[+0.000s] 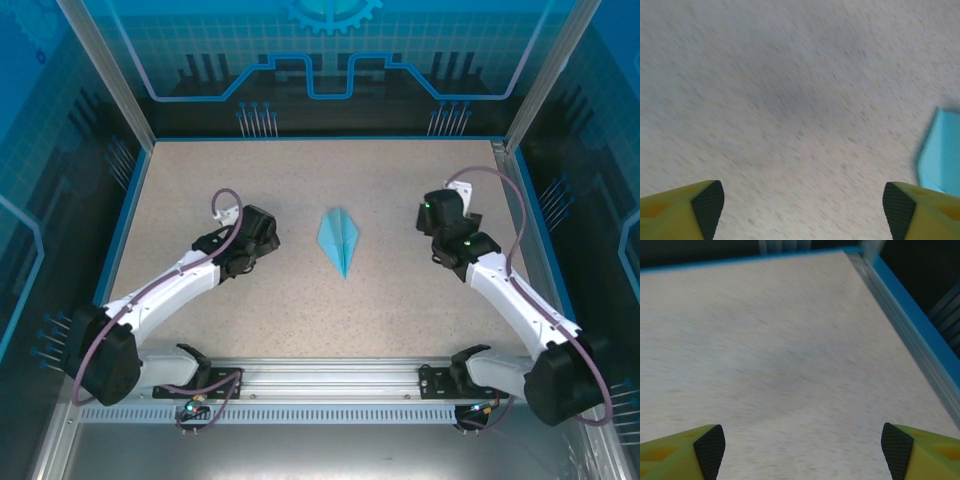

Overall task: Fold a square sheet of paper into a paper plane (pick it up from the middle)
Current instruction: Reset both arms

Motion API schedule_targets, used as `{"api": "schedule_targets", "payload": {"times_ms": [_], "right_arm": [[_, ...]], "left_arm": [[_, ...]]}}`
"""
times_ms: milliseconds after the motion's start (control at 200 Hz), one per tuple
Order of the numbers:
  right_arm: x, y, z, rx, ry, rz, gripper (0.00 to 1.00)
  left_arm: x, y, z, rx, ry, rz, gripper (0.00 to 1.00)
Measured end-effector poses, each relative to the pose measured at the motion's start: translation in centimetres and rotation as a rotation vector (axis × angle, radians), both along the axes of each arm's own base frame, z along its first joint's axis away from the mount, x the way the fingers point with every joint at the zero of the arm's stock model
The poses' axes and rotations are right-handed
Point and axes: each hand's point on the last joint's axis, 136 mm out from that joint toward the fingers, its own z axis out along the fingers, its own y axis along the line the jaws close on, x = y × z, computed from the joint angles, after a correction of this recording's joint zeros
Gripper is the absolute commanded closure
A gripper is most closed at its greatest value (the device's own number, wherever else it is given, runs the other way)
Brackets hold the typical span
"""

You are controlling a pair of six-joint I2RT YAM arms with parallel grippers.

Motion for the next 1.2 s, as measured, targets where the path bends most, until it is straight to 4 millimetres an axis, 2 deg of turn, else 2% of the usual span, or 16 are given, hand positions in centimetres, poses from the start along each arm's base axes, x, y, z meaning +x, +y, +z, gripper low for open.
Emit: {"api": "schedule_targets", "payload": {"times_ms": [70, 150, 315, 460, 625, 835, 935, 1050, 1085, 1200], "right_arm": [[-0.4, -2.1, -3.4, -0.007, 0.069, -0.009, 0.14], [-0.5, -2.6, -5.7, -0.018, 0.111, 0.033, 0.14], [1.1, -1.3, -7.6, -0.045, 0.111, 0.155, 0.14], [2.9, -0.2, -9.1, -0.056, 0.094, 0.228, 0.14], [4.3, 0.9, -10.7, -0.068, 0.074, 0.307, 0.14], [6.0, 1.9, -9.7, -0.058, -0.043, 0.385, 0.14], [5.4, 1.9, -10.0, -0.047, -0.098, 0.41, 0.12], [3.6, 2.2, -11.9, -0.035, -0.1, 0.449, 0.1], [3.4, 2.4, -12.3, -0.028, -0.09, 0.458, 0.01], [3.9, 2.4, -11.8, -0.017, -0.117, 0.468, 0.01]], "left_arm": [[0.1, 2.5, 0.4, 0.06, -0.018, 0.052, 0.01], [0.2, 5.0, 0.7, 0.134, -0.038, 0.103, 0.01], [0.0, 9.2, 0.4, 0.239, -0.065, 0.175, 0.01], [0.0, 11.5, 0.1, 0.302, -0.1, 0.195, 0.01], [0.6, 13.0, 0.1, 0.352, -0.156, 0.199, 0.01], [2.0, 13.5, -1.1, 0.406, -0.175, 0.165, 0.01], [2.6, 13.1, -2.2, 0.412, -0.193, 0.126, 0.01], [3.4, 12.5, -3.2, 0.425, -0.214, 0.069, 0.01], [3.8, 12.2, -3.4, 0.43, -0.227, 0.046, 0.01], [4.6, 11.6, -3.5, 0.438, -0.29, -0.014, 0.01]]}}
